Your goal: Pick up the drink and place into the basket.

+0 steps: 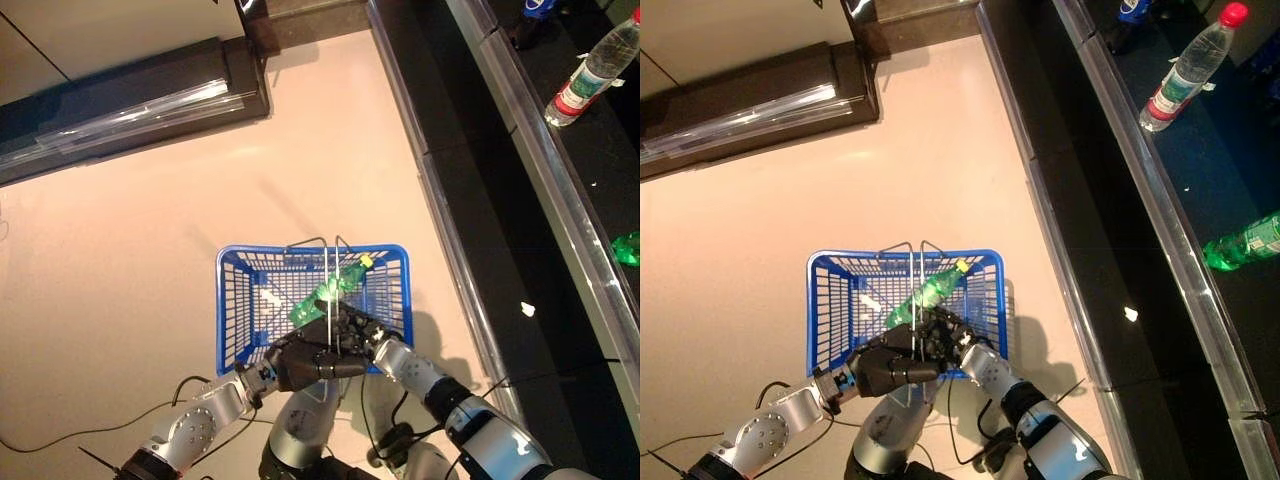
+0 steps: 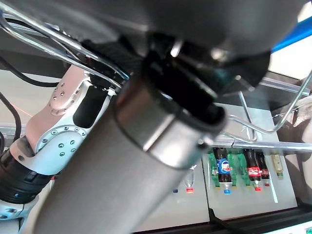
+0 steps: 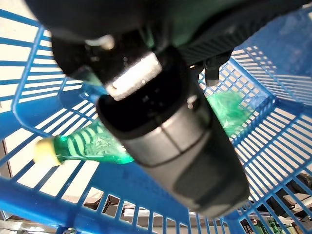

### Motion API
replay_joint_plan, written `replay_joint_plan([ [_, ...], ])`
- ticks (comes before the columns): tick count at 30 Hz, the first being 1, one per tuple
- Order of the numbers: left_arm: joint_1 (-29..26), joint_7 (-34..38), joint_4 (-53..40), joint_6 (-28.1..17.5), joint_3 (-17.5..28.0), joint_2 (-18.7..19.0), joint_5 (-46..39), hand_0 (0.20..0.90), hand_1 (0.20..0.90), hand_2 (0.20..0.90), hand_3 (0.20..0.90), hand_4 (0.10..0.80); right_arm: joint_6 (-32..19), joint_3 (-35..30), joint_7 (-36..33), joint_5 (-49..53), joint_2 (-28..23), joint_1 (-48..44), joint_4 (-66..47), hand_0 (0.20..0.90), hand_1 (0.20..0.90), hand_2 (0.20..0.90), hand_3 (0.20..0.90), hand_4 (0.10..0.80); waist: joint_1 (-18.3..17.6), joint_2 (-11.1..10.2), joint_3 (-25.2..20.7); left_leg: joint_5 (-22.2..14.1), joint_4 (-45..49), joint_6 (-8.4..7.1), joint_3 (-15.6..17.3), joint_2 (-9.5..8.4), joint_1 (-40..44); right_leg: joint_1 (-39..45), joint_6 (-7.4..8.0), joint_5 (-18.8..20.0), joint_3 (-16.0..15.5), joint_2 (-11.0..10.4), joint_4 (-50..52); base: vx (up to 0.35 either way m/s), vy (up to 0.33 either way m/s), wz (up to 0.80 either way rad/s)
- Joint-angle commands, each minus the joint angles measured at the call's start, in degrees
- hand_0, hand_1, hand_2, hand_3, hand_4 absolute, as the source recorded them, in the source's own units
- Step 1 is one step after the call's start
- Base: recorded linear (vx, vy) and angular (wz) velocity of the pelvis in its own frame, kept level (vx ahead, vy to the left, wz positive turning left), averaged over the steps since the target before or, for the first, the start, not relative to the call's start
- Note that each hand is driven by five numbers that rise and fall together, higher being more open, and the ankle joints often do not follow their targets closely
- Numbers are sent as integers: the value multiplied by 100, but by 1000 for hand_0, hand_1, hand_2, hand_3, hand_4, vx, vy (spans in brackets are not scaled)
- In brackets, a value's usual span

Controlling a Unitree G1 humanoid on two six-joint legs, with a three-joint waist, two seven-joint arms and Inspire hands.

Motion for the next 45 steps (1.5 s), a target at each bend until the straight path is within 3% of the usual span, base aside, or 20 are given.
replay_joint_plan([
  [1,-264,-1174,-1843,-499,-413,-397,-865,300,300,300,200,100,-146,-26,463,198,482,-548,-326,900,900,900,900,800,-106,125,-411,-344,636,335,280,122,-195,-354,-377,1296,-84,-61,-408,0,0,0],
  [11,-82,-1083,-1647,-635,-357,-466,-671,300,300,300,200,100,-351,49,534,88,189,-151,-1032,900,900,900,900,800,-275,23,-500,-330,463,306,434,244,-33,-314,-380,1316,-17,26,-541,0,0,0],
  [16,205,-1046,-1459,-783,-196,-548,-521,300,300,300,200,100,-626,177,578,-159,-125,523,-2130,900,900,900,900,800,-467,-76,-567,-310,310,272,546,350,78,-318,-369,1338,64,108,-653,-53,0,-4],
  [21,505,-979,-1172,-1202,-173,-636,-365,300,300,300,200,100,-771,160,1197,-207,-457,1533,-3028,900,900,900,900,800,-764,-210,-701,-286,156,251,761,491,214,-336,-372,1354,239,244,-779,-59,3,-15],
  [31,816,-611,-729,-1637,-18,-775,-206,300,300,300,200,100,-802,-335,2049,-45,-955,2513,-3671,900,900,900,900,800,-1146,-320,-979,-202,-129,189,1117,723,462,-227,-415,1396,405,442,-1050,-54,-7,-20],
  [39,1115,280,-23,-2110,265,-1022,-44,300,300,300,200,100,-763,-532,2662,-401,-1213,3043,-4336,900,900,900,900,800,-1395,-442,-1281,11,-523,81,1314,963,669,-131,-411,1490,547,623,-1352,-35,-22,-7],
  [43,1232,1120,1019,-2650,669,-1365,-13,300,300,300,200,100,-833,-577,3406,-608,-1277,3306,-4624,900,900,900,900,800,-1508,-499,-1450,188,-777,-27,1433,1137,762,-59,-417,1510,698,751,-1527,-9,-13,-19],
  [45,1245,1303,1311,-2707,799,-1478,-19,300,300,300,200,100,-816,-622,3507,-548,-1259,3339,-4599,900,900,900,900,800,-1524,-512,-1488,251,-858,-58,1439,1169,779,-30,-413,1528,739,782,-1596,24,5,-10],
])
